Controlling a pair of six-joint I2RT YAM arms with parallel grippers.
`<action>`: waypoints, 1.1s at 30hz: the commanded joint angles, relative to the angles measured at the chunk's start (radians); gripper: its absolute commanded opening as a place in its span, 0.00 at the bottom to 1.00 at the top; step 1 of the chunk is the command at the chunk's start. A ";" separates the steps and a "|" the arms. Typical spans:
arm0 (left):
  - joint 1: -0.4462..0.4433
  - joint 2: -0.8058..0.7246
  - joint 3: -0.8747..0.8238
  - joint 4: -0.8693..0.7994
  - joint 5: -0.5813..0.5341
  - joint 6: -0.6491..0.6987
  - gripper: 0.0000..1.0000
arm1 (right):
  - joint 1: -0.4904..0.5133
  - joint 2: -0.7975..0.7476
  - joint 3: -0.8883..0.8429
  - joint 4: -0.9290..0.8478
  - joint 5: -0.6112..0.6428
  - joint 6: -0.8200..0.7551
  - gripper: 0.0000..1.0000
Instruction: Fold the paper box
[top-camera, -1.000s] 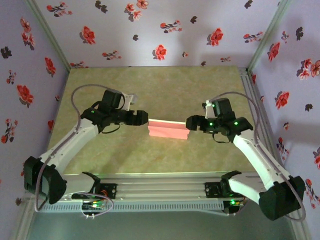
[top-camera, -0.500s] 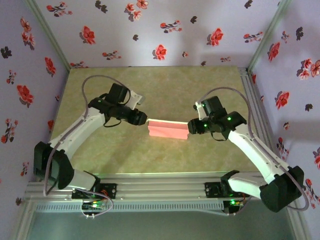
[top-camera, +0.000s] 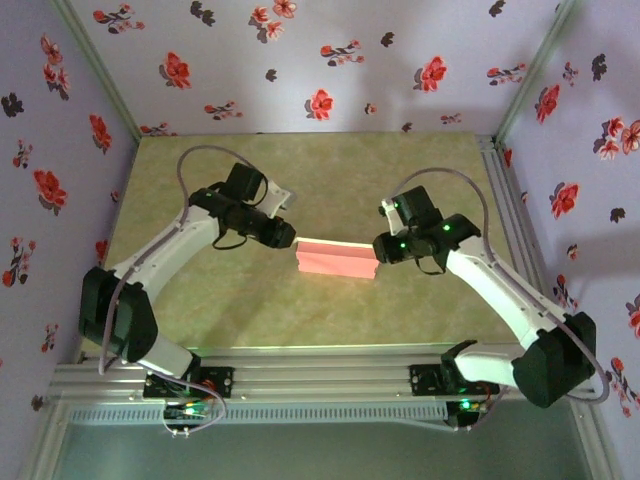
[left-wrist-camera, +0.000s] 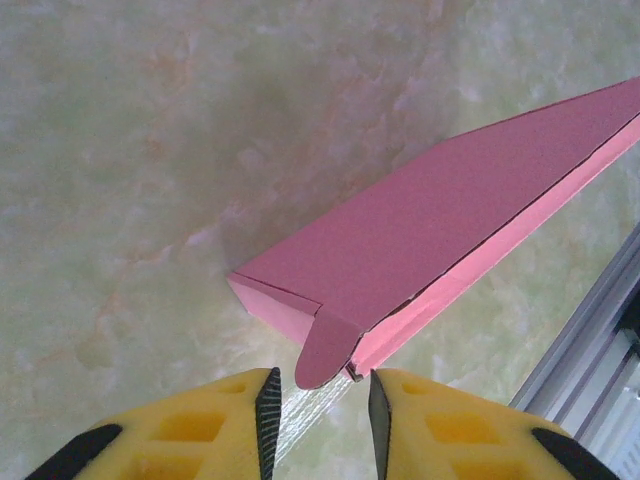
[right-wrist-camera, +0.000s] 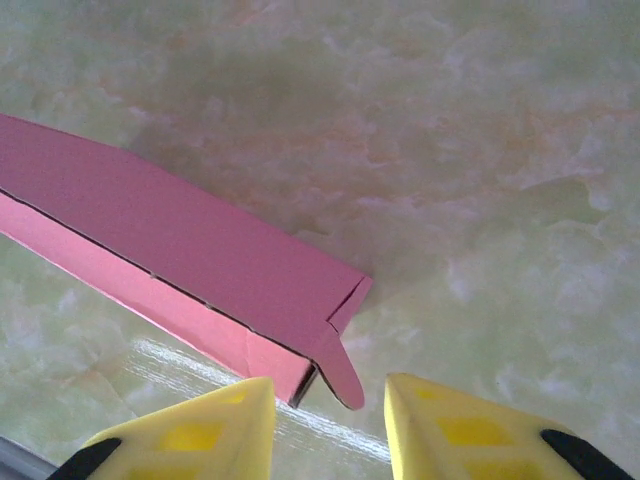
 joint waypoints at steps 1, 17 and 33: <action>0.001 0.014 0.034 -0.030 0.033 0.020 0.29 | 0.010 0.014 0.028 0.015 0.008 -0.013 0.33; -0.021 0.056 0.049 -0.046 0.042 -0.002 0.14 | 0.017 0.041 0.036 0.014 0.025 -0.007 0.11; -0.037 0.048 0.050 -0.048 0.018 -0.002 0.37 | 0.028 0.051 0.038 0.014 0.033 0.001 0.08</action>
